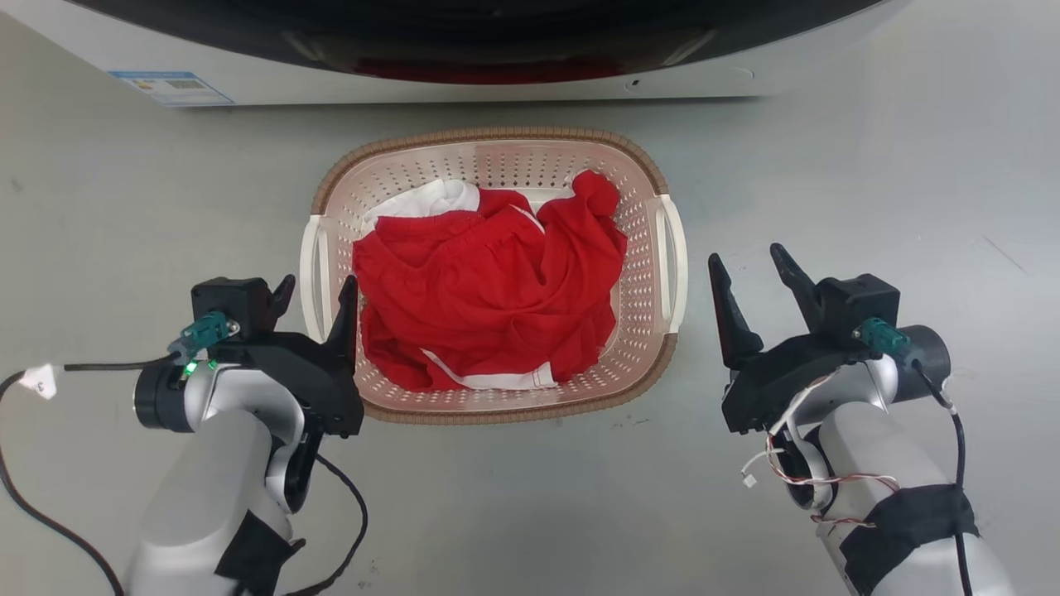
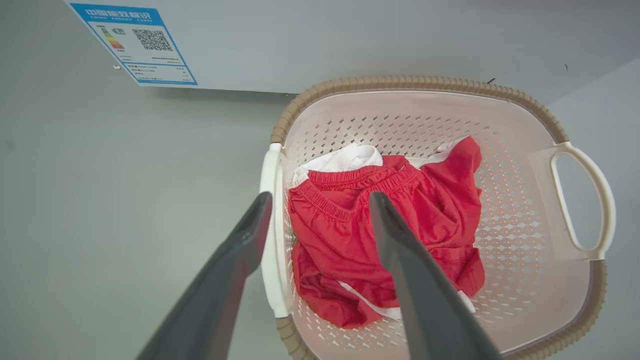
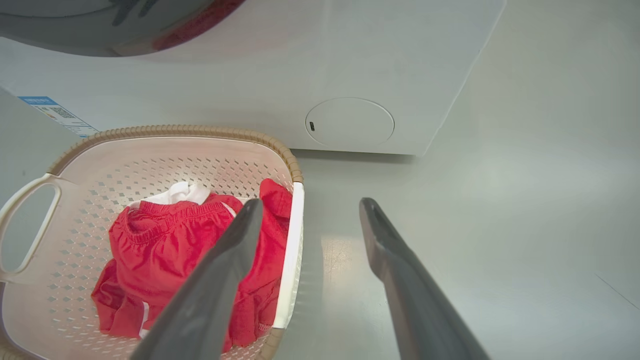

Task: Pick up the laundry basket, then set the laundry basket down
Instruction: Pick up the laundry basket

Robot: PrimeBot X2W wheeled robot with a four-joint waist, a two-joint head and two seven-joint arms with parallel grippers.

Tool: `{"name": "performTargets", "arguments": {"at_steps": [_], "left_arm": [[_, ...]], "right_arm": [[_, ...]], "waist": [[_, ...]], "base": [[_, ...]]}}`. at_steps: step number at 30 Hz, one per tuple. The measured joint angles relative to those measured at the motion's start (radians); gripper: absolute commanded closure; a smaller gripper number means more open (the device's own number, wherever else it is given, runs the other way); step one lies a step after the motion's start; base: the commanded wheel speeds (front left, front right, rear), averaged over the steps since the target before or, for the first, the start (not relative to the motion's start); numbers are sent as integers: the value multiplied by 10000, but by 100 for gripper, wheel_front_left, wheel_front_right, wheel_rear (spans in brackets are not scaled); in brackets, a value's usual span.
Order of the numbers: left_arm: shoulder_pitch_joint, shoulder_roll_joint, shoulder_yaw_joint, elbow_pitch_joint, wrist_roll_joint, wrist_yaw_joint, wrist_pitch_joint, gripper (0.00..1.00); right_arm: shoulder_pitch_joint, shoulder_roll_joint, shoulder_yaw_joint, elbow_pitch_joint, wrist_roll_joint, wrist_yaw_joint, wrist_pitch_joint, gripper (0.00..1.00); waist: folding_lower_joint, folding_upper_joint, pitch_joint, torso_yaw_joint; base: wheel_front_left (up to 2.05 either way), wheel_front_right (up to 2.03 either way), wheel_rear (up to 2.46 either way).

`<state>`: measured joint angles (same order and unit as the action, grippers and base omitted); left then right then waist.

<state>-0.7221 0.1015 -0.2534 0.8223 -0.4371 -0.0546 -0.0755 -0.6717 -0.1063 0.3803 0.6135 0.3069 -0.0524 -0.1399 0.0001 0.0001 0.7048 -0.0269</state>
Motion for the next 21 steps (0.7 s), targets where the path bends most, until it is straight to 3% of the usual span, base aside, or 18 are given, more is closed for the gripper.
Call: {"name": "performTargets", "arguments": {"at_steps": [5,21], "left_arm": [[-428,90,255,675,-134,-71,362,0],[-1773,263,439,1889,-468,-261,708,0]], "right_arm": [[-638,188,268,591,-46,174,253,0],[-2104,360,719,1919,-23,265,596,0]], "waist": [[0,0,333,-44],[0,0,1478,-244]], "base": [[0,0,0],[0,0,0]]}}
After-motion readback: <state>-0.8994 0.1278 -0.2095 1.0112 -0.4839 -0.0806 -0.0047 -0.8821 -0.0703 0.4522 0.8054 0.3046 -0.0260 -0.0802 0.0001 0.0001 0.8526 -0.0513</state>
